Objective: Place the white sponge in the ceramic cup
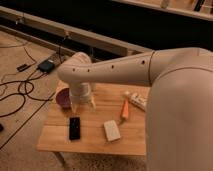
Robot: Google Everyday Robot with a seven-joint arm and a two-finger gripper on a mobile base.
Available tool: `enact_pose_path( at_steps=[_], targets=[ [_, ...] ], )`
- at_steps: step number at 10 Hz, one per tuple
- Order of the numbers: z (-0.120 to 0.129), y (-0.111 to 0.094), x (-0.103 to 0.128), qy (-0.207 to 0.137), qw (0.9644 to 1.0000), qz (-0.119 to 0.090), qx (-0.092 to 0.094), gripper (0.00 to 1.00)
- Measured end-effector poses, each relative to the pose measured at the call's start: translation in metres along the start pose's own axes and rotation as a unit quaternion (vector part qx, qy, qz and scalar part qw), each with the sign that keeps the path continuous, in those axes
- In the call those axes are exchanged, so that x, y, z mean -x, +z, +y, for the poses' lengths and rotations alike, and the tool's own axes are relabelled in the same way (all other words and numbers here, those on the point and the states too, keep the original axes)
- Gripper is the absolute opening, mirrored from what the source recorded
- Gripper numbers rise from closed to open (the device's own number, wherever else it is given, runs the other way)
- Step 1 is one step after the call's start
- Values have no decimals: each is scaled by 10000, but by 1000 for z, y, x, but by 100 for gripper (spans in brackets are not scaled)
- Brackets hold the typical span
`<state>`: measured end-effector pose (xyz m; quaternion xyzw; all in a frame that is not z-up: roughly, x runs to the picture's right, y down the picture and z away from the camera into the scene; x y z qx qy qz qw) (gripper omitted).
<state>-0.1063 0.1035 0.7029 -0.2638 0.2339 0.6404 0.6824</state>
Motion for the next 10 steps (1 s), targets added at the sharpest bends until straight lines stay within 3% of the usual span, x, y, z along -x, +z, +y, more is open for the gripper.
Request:
enact_pose_path(
  at_steps=[7,10],
  targets=[
    [-1,1,-1,-42,10000,19,-29,65],
    [-28,17,-12,-411,9989,120,-194,65]
  ],
)
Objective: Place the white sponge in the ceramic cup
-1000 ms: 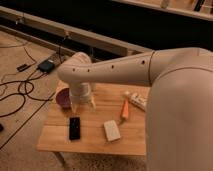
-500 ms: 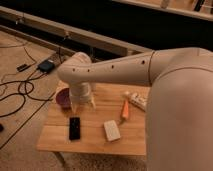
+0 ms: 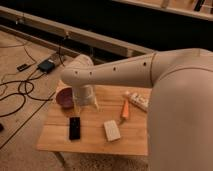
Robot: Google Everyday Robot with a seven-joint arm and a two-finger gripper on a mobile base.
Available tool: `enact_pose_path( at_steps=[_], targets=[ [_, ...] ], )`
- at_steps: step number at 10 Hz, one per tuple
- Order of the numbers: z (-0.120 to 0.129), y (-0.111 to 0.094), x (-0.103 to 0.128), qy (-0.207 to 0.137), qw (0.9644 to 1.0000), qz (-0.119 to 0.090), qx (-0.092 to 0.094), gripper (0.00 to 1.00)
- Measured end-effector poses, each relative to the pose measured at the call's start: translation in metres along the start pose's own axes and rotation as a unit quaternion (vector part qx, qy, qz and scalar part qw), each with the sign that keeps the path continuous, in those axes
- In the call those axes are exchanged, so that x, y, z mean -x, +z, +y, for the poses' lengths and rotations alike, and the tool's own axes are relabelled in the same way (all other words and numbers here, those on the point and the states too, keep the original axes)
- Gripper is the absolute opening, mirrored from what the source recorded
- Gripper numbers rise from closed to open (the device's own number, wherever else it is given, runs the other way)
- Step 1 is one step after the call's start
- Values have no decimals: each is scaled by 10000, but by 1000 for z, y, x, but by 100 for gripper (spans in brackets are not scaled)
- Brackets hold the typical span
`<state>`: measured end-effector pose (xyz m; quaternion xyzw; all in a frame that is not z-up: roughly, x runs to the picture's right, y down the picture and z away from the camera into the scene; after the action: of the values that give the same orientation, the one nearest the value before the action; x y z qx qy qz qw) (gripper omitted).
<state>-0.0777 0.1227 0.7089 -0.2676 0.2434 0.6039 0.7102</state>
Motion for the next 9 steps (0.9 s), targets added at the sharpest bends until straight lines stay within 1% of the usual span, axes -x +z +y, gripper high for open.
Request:
enact_pose_path(
  at_steps=[1,2,4,5,7,9],
  targets=[
    [-8,5,-5,-77,10000,22,22,65],
    [-16,11,-12,-143,9998,46,98,65],
    [-32,22,-25,-167,9995,99,267,65],
    [-45,32,-34,-132,9991,169,365,65],
    [-70,50,-48,-22,9986,293,445,65],
    [-87,69,-52,64,9980,367,501,65]
  ],
)
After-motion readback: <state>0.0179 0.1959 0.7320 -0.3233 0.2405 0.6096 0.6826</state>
